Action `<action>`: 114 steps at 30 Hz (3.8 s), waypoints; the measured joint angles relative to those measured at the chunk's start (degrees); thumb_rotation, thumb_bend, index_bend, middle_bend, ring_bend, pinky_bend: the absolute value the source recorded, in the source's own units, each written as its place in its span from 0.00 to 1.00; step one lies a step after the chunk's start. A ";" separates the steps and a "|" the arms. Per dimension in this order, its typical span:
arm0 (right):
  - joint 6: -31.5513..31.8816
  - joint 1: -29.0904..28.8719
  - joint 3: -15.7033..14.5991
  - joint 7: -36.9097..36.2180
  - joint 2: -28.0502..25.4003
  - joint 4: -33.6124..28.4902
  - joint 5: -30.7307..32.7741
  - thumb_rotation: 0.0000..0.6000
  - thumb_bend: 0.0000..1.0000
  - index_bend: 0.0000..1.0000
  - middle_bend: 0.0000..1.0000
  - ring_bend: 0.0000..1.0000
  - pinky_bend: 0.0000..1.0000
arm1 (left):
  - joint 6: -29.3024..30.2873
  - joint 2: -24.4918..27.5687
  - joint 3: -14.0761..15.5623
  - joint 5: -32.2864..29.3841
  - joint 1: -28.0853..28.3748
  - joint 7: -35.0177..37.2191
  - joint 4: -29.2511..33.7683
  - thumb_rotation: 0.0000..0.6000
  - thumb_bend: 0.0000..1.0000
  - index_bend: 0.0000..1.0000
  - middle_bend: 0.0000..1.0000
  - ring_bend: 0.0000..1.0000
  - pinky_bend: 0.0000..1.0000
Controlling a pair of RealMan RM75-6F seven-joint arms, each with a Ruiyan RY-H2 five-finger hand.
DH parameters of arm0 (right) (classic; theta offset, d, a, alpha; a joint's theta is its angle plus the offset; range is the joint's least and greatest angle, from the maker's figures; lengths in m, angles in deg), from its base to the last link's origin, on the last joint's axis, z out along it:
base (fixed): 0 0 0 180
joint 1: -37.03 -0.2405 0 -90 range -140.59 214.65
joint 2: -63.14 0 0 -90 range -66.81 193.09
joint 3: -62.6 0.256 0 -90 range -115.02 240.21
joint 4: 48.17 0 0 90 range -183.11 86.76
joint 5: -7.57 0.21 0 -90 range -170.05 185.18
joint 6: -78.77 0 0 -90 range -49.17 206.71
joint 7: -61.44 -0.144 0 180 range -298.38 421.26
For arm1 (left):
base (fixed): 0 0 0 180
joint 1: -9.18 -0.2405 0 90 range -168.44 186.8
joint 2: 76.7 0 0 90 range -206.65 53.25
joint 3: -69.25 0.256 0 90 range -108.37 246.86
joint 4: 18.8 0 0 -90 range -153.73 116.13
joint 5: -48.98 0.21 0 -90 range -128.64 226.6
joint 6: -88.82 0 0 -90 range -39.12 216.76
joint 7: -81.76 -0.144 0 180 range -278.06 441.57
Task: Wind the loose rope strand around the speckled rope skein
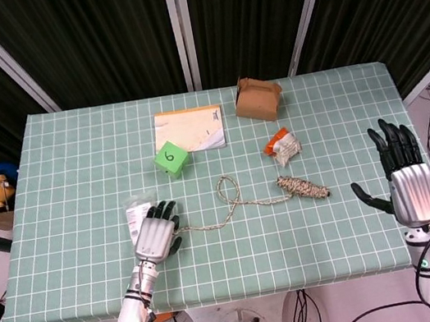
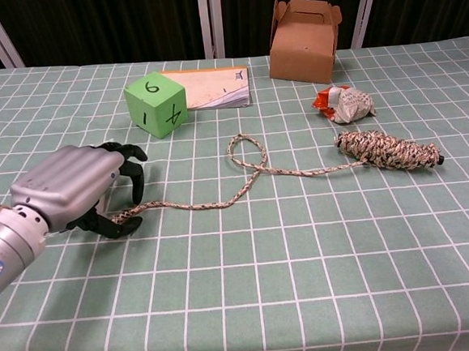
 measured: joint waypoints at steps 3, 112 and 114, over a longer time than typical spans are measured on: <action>0.24 -0.08 -0.11 -0.05 0.14 0.18 -0.59 1.00 0.18 0.00 0.00 0.00 0.00 | -0.08 0.04 -0.03 -0.34 -0.02 0.29 0.09 0.94 0.36 0.53 0.16 0.12 0.24; -19.03 -18.81 3.95 25.27 25.08 12.10 50.84 1.00 0.38 0.51 0.37 0.33 0.56 | 2.18 4.06 -1.22 1.60 0.21 9.73 5.64 1.00 0.53 0.68 0.28 0.12 0.26; -18.85 -18.86 3.94 25.05 25.30 12.40 50.54 1.00 0.40 0.58 0.42 0.38 0.61 | 2.31 4.08 -1.32 1.68 0.23 9.87 5.72 1.00 0.54 0.68 0.28 0.12 0.26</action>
